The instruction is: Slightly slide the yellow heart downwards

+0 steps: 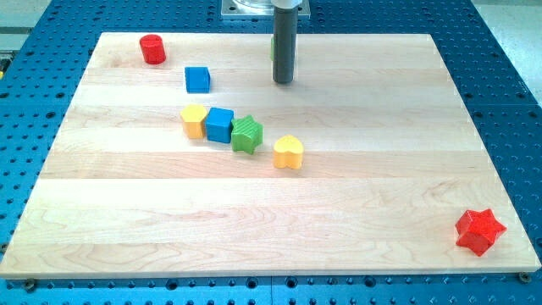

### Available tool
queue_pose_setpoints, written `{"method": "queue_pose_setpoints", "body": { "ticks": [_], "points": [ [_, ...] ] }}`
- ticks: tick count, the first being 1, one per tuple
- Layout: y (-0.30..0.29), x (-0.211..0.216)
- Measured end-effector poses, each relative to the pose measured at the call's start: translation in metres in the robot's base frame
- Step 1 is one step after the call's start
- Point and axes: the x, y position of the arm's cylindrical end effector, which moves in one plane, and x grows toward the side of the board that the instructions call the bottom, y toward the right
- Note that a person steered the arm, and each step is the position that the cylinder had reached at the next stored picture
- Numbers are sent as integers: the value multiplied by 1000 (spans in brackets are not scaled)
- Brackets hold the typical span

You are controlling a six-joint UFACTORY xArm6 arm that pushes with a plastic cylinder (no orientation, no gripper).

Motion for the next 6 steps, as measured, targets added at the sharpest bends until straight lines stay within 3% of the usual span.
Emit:
{"method": "queue_pose_setpoints", "body": {
  "ticks": [2, 3, 4, 5, 6],
  "points": [
    [0, 7],
    [1, 45],
    [34, 133],
    [10, 193],
    [20, 224]
  ]
}}
